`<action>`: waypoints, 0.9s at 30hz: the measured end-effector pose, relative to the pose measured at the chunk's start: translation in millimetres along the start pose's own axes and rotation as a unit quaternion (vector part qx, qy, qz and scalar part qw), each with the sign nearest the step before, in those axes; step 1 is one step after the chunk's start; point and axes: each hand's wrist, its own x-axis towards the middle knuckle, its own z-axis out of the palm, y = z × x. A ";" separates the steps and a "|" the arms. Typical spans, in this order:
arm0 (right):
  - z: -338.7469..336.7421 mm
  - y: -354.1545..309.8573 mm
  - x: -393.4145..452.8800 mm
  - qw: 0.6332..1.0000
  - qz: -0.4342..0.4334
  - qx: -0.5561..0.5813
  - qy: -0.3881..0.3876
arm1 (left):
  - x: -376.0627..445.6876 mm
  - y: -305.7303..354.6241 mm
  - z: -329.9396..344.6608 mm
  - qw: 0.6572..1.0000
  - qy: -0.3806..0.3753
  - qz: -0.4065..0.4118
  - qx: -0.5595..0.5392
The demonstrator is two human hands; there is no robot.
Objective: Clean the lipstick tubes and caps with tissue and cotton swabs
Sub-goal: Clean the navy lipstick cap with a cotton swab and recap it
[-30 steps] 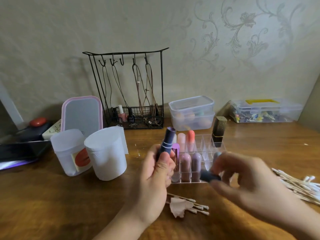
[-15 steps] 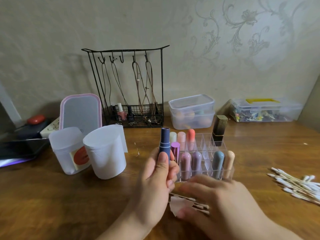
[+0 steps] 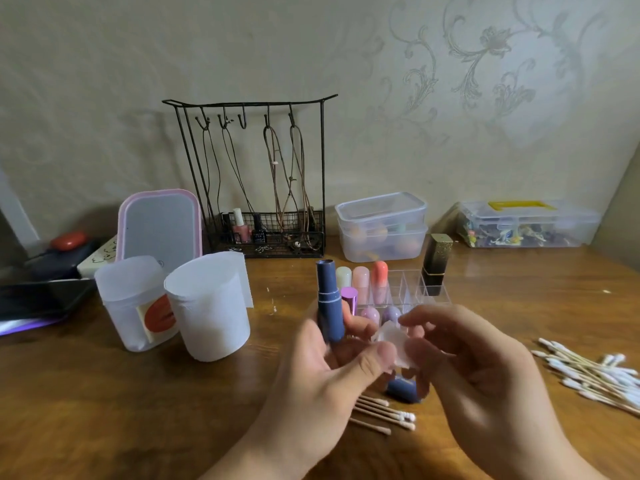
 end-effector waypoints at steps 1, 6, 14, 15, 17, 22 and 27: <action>-0.6 -1.6 0.8 0.995 0.034 0.089 -0.023 | 0.8 -1.5 -1.1 0.999 0.001 -0.004 -0.036; -3.4 -0.9 4.5 0.952 0.167 0.245 -0.075 | 3.0 0.2 -2.1 0.998 0.004 0.010 -0.060; -11.1 -7.1 0.8 0.993 0.001 -0.081 -0.086 | 4.9 4.3 0.1 0.999 0.009 0.046 -0.011; -11.8 -7.5 1.0 0.994 -0.001 -0.084 -0.074 | 5.5 4.8 -1.2 0.999 0.003 0.045 -0.011; -13.2 -9.3 2.5 0.995 0.005 -0.079 -0.059 | 7.2 5.9 -3.7 0.999 -0.007 0.038 -0.009; -17.6 -18.2 9.4 0.981 0.139 0.074 -0.115 | 5.1 11.0 -3.1 0.998 -0.013 0.029 0.048; -17.2 -13.7 10.6 0.931 0.282 0.222 -0.067 | 2.3 1.5 -6.5 0.995 -0.050 0.002 0.084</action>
